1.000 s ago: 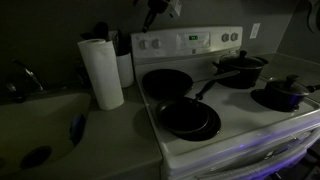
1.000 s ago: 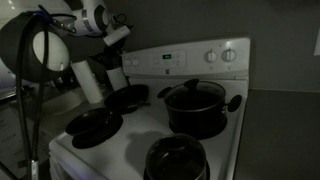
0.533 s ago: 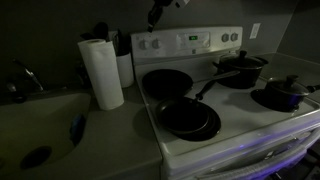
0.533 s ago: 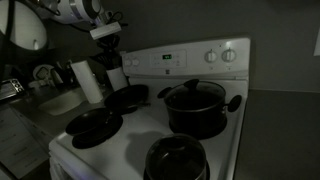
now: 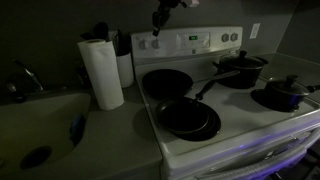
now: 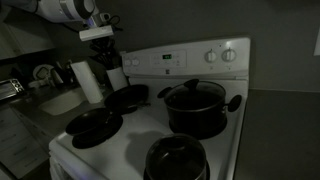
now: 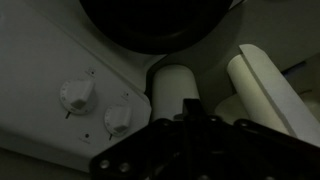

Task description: Flip the switch on the top left corner of the stove

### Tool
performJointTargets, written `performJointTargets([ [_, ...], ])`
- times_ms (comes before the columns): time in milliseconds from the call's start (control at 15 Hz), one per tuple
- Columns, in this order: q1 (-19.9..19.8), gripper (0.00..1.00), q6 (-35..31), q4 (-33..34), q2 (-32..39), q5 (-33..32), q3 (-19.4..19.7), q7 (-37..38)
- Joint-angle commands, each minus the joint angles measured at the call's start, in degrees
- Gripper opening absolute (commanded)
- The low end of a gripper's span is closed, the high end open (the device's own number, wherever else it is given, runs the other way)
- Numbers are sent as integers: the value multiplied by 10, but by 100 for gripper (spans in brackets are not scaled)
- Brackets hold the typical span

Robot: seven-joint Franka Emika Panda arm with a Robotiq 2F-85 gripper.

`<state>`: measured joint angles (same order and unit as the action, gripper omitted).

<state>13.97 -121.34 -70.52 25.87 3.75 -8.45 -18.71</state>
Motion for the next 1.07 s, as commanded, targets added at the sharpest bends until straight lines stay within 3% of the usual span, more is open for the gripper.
performJointTargets([
  [0, -15, 0, -59, -138, -78, 28, -2, 7],
  [400, -40, 0, -142, -256, -130, 59, -19, 7],
  [1000, -51, 0, -232, -344, -164, 91, -25, 9],
])
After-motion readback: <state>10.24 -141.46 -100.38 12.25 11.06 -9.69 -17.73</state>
